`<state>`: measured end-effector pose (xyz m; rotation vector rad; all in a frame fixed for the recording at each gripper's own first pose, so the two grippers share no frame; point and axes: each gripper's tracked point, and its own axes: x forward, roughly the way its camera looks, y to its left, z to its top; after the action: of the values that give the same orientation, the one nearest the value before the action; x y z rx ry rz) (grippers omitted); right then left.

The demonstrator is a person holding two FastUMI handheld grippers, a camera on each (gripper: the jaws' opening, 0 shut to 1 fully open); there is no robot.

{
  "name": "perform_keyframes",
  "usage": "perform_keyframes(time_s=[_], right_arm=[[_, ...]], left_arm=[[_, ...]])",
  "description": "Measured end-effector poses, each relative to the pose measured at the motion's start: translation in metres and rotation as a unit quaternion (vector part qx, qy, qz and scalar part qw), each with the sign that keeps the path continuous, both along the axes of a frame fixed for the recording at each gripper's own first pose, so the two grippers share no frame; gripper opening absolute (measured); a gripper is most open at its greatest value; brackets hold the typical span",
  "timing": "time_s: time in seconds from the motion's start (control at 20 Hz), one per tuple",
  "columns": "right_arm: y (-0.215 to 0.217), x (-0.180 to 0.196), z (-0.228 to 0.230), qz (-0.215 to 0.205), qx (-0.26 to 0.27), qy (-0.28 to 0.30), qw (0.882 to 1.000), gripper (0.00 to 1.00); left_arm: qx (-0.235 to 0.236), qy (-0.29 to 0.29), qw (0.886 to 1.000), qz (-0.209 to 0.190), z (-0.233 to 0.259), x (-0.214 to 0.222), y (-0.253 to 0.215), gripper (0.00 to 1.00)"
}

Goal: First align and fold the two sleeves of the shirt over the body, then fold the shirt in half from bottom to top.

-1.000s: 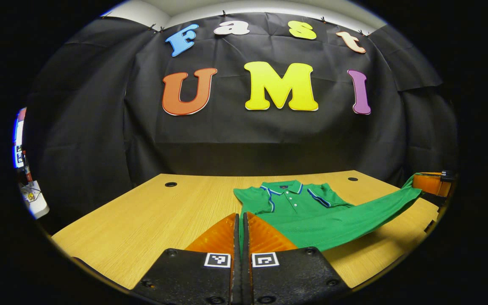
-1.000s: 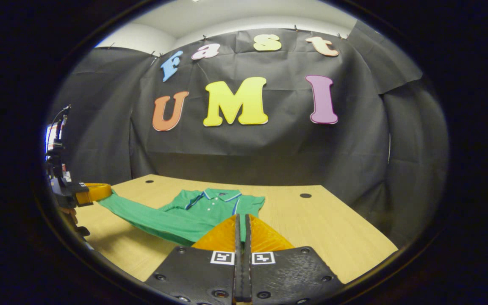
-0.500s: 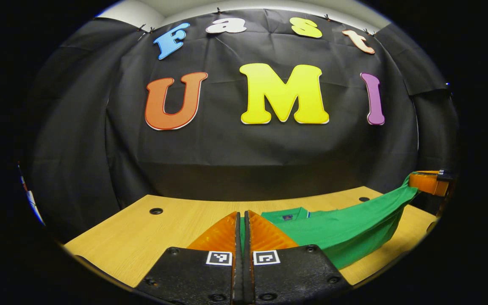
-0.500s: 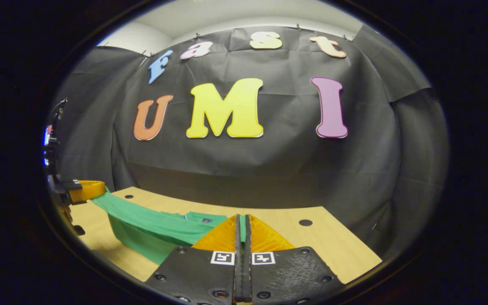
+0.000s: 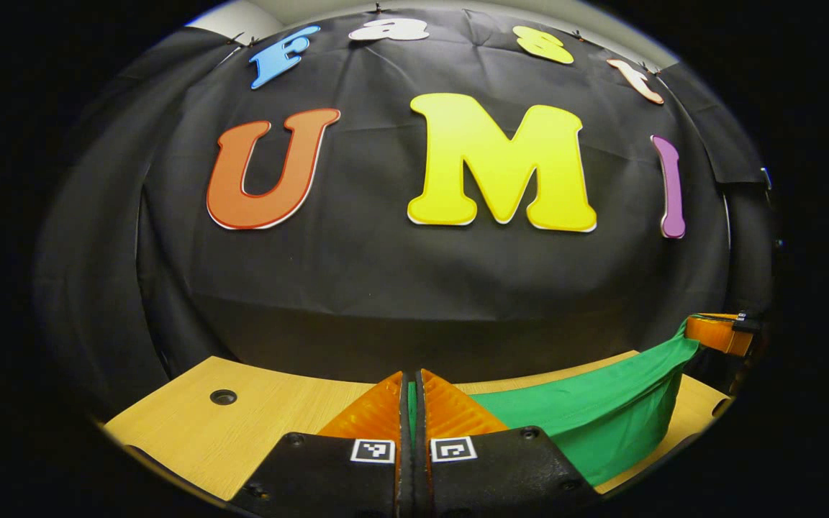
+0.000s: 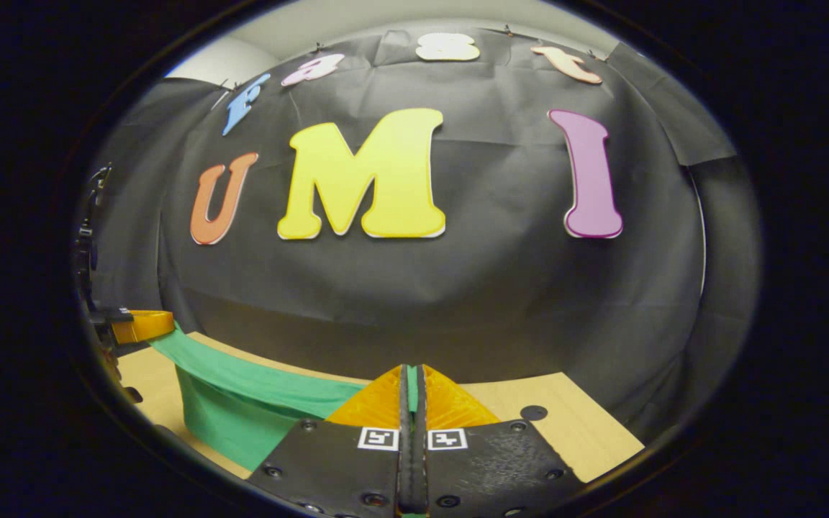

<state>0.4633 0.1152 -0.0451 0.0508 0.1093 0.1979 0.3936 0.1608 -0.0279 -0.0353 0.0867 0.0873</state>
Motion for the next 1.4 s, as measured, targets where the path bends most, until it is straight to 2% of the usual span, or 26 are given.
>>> perform_keyframes(time_s=[0.25,0.35,0.4,0.5,0.7,0.8,0.85,0.9,0.95,1.05,1.2,1.35,1.4], right_arm=[[0.017,0.071,-0.064,-0.010,-0.012,0.060,0.998,0.00],[0.021,0.092,-0.098,-0.015,-0.024,0.084,0.996,0.00],[0.025,0.098,-0.112,-0.017,-0.028,0.094,0.995,0.02],[0.028,0.106,-0.135,-0.019,-0.027,0.108,0.994,0.00],[0.028,0.110,-0.160,-0.022,-0.036,0.134,0.990,0.00],[0.025,0.111,-0.164,-0.026,-0.042,0.135,0.990,0.06],[0.023,0.111,-0.163,-0.028,-0.047,0.131,0.990,0.26],[0.024,0.109,-0.161,-0.029,-0.051,0.125,0.990,0.34],[0.024,0.109,-0.156,-0.029,-0.053,0.121,0.991,0.55],[0.025,0.104,-0.144,-0.027,-0.050,0.113,0.992,0.97],[0.028,0.099,-0.130,-0.022,-0.048,0.105,0.993,0.92],[0.029,0.087,-0.106,-0.017,-0.067,0.086,0.994,0.97],[0.028,0.079,-0.096,-0.014,-0.073,0.077,0.994,0.95]], left_arm=[[0.040,0.032,0.999,-0.008,-0.061,0.059,0.009,0.05],[0.028,0.028,0.999,-0.004,-0.079,0.074,0.010,0.05],[0.033,0.034,0.999,-0.006,-0.089,0.081,0.008,0.06],[0.060,0.057,0.997,-0.007,-0.111,0.084,0.009,0.05],[0.040,0.063,0.997,0.004,-0.132,0.087,0.016,0.07],[0.037,0.064,0.997,0.004,-0.134,0.086,0.016,0.21],[0.035,0.057,0.998,0.005,-0.131,0.086,0.016,0.47],[0.036,0.058,0.998,0.003,-0.132,0.090,0.015,0.74],[0.040,0.062,0.997,0.003,-0.138,0.095,0.015,1.00],[0.049,0.066,0.997,0.004,-0.135,0.089,0.013,1.00],[0.052,0.069,0.996,0.007,-0.134,0.087,0.014,1.00],[0.047,0.070,0.996,0.010,-0.124,0.081,0.012,1.00],[0.045,0.073,0.996,0.015,-0.118,0.074,0.013,1.00]])
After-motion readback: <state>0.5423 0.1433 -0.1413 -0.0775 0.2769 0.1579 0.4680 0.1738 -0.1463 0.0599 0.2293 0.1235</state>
